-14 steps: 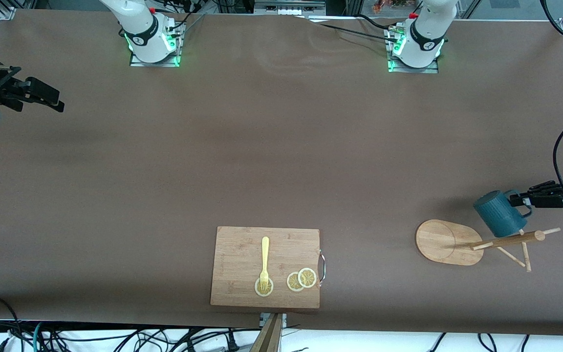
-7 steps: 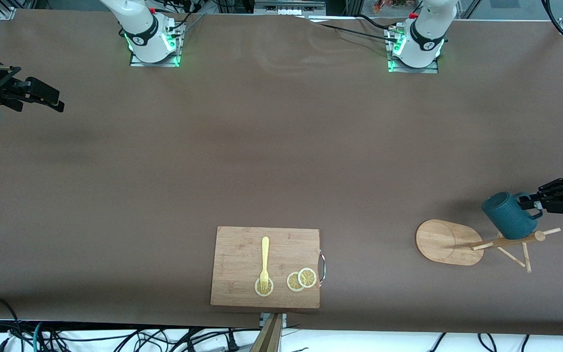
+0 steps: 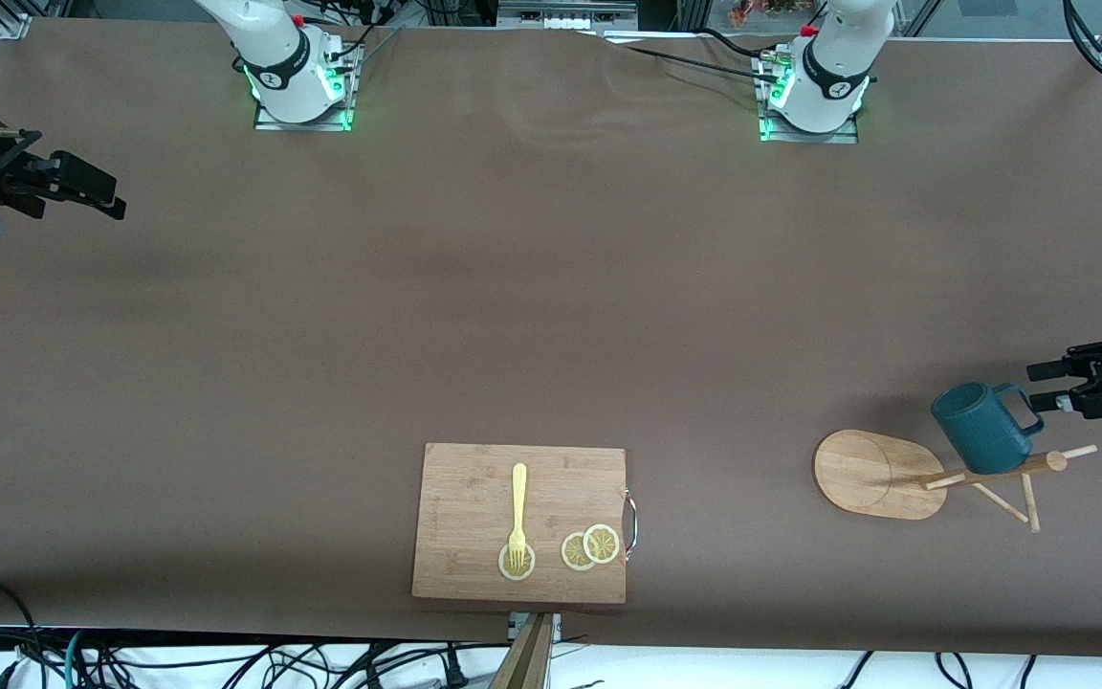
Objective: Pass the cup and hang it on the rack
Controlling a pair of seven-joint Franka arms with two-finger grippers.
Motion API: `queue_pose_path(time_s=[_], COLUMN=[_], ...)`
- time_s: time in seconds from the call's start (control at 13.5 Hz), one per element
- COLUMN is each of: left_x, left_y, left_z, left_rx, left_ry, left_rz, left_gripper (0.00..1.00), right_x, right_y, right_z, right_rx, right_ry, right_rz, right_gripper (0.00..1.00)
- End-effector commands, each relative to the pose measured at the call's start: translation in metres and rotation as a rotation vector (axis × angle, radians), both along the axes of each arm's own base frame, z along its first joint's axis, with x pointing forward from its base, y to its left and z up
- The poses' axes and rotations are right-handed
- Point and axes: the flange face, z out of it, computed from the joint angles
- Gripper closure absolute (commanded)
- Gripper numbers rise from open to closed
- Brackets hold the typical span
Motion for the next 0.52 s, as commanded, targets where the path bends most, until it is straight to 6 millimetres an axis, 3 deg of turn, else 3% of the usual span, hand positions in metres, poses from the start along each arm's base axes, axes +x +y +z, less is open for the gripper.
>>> queue_pose_path(time_s=[0.0, 0.22, 0.44], left_x=[0.006, 0.005, 0.002], left_y=[-0.063, -0.123, -0.167], left_z=[0.057, 0.082, 0.11], left_rx=[0.272, 0.482, 0.594], left_ry=[-0.043, -0.038, -0.106], left_rz=[-0.205, -0.379, -0.531], left_gripper=[0.0, 0.0, 0.0], right_x=[0.001, 0.001, 0.001], right_y=[0.0, 0.0, -0.001], right_z=[0.005, 0.005, 0.005], right_rx=[-0.012, -0.012, -0.012], right_ry=[0.001, 0.001, 0.001], right_rz=[-0.001, -0.001, -0.004], right_gripper=[0.0, 0.0, 0.0])
